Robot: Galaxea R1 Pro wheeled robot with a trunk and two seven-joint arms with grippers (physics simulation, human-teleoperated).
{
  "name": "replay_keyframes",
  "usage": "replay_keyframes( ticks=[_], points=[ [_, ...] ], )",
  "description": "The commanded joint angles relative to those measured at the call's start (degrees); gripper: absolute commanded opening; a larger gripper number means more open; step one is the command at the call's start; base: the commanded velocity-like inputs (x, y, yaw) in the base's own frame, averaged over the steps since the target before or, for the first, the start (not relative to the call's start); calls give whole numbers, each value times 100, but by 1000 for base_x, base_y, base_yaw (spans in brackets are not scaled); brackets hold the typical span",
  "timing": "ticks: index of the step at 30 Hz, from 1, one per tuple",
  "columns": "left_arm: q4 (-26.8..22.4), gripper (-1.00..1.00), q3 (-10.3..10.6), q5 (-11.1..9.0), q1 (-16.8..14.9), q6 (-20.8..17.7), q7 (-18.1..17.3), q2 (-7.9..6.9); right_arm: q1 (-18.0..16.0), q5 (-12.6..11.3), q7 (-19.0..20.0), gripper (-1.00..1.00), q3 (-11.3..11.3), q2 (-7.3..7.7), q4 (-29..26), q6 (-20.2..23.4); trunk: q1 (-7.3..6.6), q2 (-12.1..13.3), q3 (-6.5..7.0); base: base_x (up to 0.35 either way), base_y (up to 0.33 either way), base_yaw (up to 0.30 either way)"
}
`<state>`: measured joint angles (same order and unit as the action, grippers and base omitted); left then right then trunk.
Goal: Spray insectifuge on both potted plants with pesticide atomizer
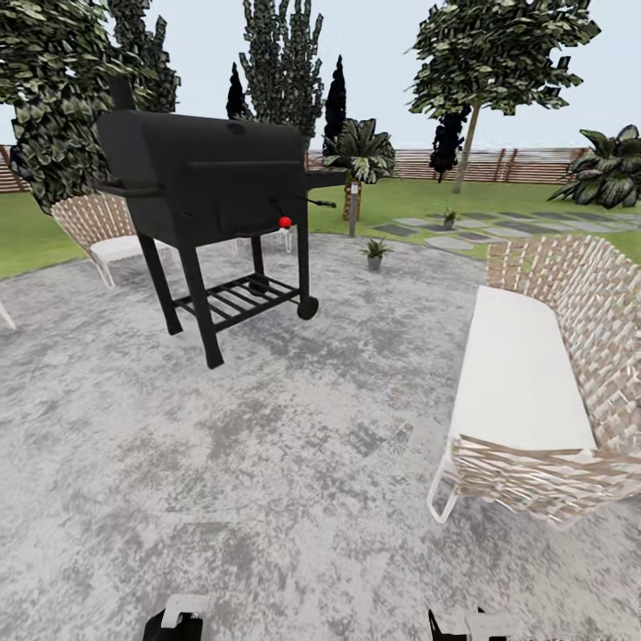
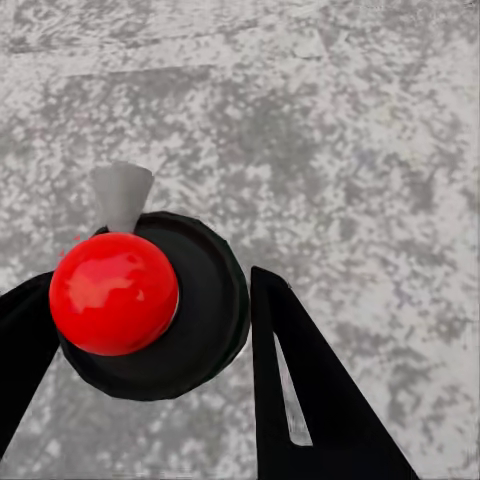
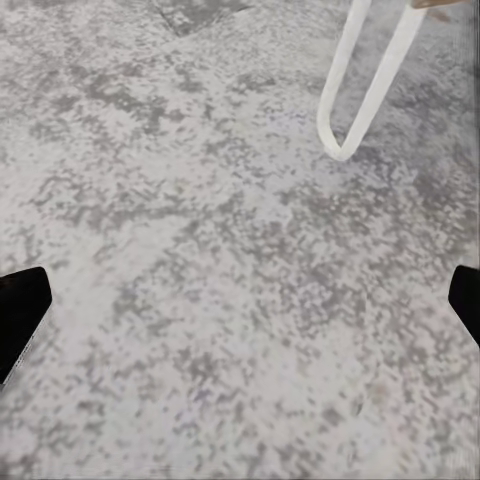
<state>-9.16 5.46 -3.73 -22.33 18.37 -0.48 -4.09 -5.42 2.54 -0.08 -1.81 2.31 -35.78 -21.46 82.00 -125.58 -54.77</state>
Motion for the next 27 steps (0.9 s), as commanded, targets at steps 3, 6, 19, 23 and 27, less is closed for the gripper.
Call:
replay_keyframes(
  ticks=[3,6,19,23,27],
  points=[
    [2,-100,43,-40,-1,17,-5,-4,-3,27,-1,100,-13,-2,4,-16,1,-2,-5,179,279,-298],
    [2,-100,43,-41,0,17,-5,-4,-3,27,-1,100,-13,-2,7,-16,1,-2,-5,179,280,-299],
    [2,-100,43,-40,-1,17,-5,-4,-3,19,-1,100,-13,-2,1,-16,1,-2,-5,179,280,-279],
    [2,-100,43,-40,0,17,-5,-4,-3,18,-1,100,-24,-2,1,-16,1,-2,-5,179,280,-56],
    [2,-100,43,-40,-3,17,-5,-4,-3,21,14,100,-21,-2,1,-16,1,-2,-5,179,280,-9]
  ],
)
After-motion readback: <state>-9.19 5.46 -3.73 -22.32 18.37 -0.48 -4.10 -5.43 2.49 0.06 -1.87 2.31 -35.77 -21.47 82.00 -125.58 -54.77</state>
